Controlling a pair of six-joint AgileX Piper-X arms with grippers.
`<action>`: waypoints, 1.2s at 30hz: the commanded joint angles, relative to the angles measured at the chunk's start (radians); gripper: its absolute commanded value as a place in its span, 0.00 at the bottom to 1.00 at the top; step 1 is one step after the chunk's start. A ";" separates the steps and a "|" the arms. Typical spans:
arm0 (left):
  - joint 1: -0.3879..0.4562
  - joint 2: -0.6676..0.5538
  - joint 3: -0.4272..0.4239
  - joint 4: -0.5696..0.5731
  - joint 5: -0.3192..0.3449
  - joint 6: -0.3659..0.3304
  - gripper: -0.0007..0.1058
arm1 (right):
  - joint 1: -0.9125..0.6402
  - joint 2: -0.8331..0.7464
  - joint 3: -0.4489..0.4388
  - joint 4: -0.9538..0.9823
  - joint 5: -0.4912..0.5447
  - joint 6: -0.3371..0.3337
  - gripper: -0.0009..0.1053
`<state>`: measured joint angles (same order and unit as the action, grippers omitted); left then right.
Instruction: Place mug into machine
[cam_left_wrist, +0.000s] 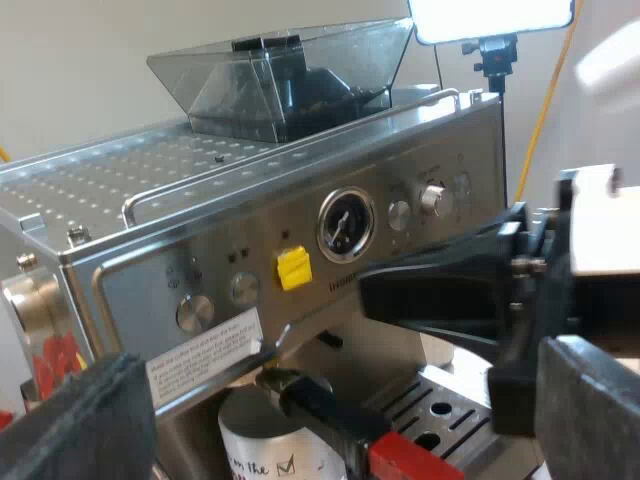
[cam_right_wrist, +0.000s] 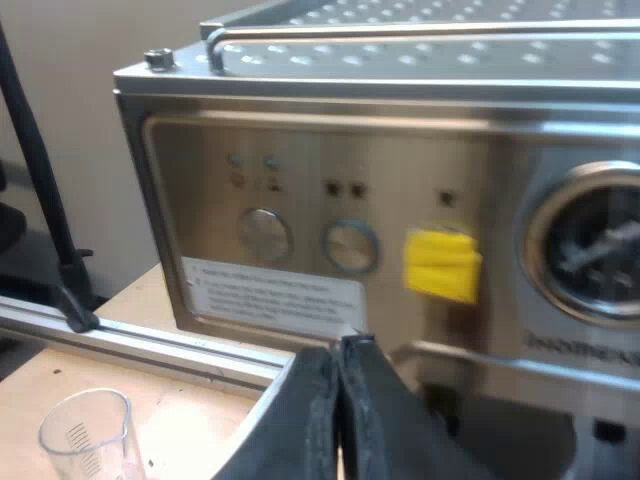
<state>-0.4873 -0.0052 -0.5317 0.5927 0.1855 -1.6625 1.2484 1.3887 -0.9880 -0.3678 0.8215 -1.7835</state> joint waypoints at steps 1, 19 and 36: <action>-0.004 -0.102 -0.010 0.021 0.004 -0.001 0.74 | -0.001 0.050 -0.055 -0.010 0.047 -0.036 0.01; -0.004 -0.102 -0.010 0.038 0.036 -0.001 0.74 | -0.098 0.160 -0.168 0.000 0.176 -0.038 0.01; -0.004 -0.102 -0.010 0.038 0.036 -0.001 0.74 | -0.191 0.207 -0.168 0.006 0.125 -0.009 0.01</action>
<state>-0.4873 -0.0073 -0.5359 0.6420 0.2159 -1.6625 1.1179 1.5641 -1.1461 -0.3632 0.9669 -1.7952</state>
